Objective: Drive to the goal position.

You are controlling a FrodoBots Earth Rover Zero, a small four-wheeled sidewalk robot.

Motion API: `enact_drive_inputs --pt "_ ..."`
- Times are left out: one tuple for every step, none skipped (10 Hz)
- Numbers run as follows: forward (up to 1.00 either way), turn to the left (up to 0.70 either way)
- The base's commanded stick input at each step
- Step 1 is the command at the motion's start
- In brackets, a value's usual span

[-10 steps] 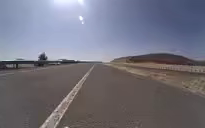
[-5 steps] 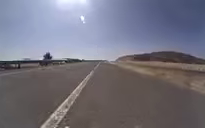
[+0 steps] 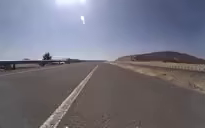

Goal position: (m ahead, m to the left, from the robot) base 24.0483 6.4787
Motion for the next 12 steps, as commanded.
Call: enact_drive_inputs --pt "1.00 0.27" --pt "1.00 0.00" --pt "1.00 0.00" --pt "1.00 0.00" --pt "1.00 0.00" --pt "1.00 0.00" --pt "1.00 0.00" --pt "1.00 0.00" --pt "1.00 0.00" --pt "1.00 0.00" --pt "1.00 0.00" --pt "1.00 0.00"
